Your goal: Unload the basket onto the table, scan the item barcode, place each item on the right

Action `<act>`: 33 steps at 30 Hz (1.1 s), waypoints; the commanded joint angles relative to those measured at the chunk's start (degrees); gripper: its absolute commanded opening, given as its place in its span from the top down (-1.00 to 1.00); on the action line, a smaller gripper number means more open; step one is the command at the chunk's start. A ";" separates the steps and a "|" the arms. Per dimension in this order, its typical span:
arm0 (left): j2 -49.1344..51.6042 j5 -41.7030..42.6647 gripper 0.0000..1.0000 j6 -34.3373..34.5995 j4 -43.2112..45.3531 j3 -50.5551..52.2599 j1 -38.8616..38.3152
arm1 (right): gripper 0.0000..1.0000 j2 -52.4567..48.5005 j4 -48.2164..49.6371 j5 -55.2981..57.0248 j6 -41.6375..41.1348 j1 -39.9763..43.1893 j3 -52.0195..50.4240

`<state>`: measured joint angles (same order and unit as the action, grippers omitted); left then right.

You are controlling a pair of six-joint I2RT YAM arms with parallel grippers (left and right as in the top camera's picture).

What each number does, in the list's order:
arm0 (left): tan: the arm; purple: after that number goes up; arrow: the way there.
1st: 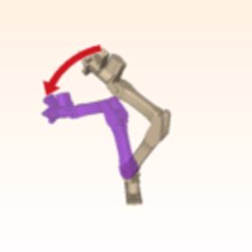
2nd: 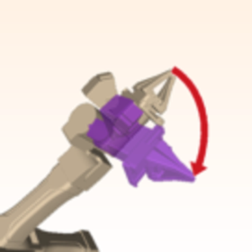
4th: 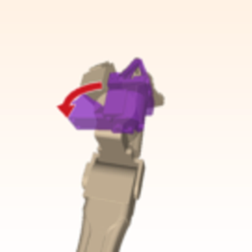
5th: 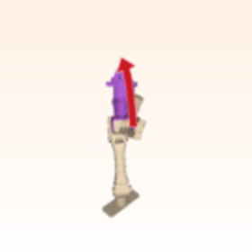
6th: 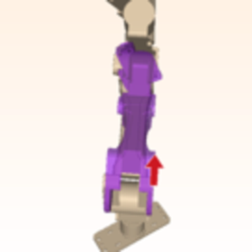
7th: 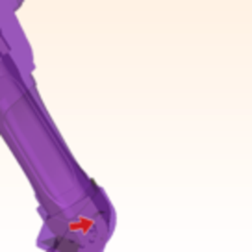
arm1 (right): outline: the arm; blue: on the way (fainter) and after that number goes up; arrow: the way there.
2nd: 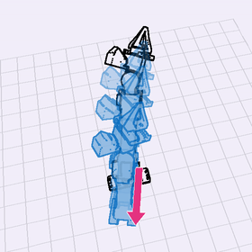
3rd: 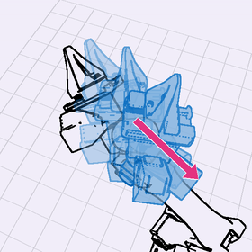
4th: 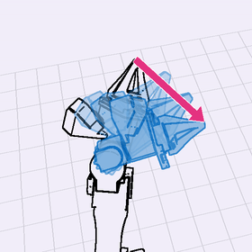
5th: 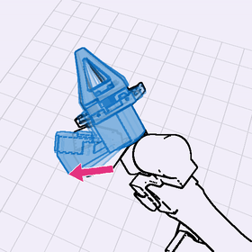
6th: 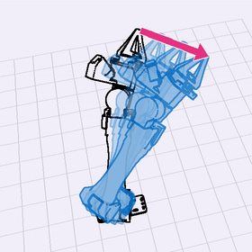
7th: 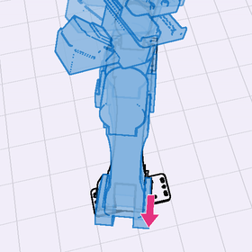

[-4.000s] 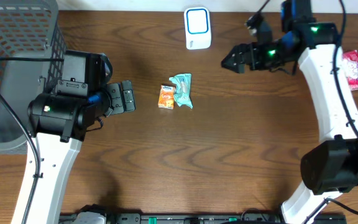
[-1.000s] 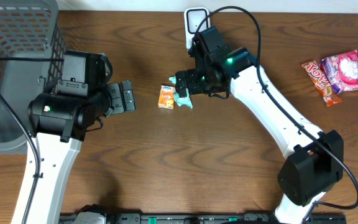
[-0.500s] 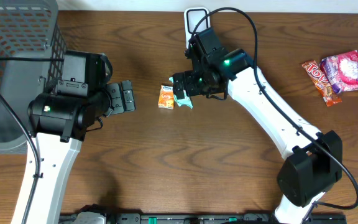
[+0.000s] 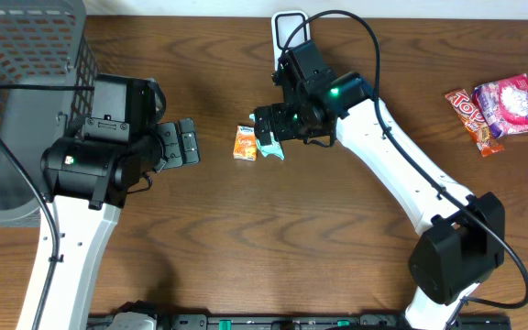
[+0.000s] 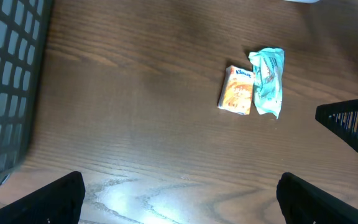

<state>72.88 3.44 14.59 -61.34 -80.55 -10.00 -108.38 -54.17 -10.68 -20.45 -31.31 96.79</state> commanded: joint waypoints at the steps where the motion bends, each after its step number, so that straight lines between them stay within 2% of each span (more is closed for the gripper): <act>1: 0.11 -0.72 -0.96 -0.33 -0.13 0.09 0.07 | -0.99 -0.50 0.31 -0.13 -0.79 -0.63 -1.01; 11: 0.11 -0.72 -0.95 -0.33 -0.13 0.09 0.07 | -0.99 -0.50 2.60 -0.15 -2.27 -0.61 -4.48; 33: 0.11 -0.72 -0.96 -0.35 -0.15 0.09 0.07 | -0.99 -0.50 4.26 -0.33 -2.29 -0.68 -4.79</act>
<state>72.88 3.46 14.59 -61.34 -80.55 -10.00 -108.38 -50.02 -10.70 -22.11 -31.42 92.68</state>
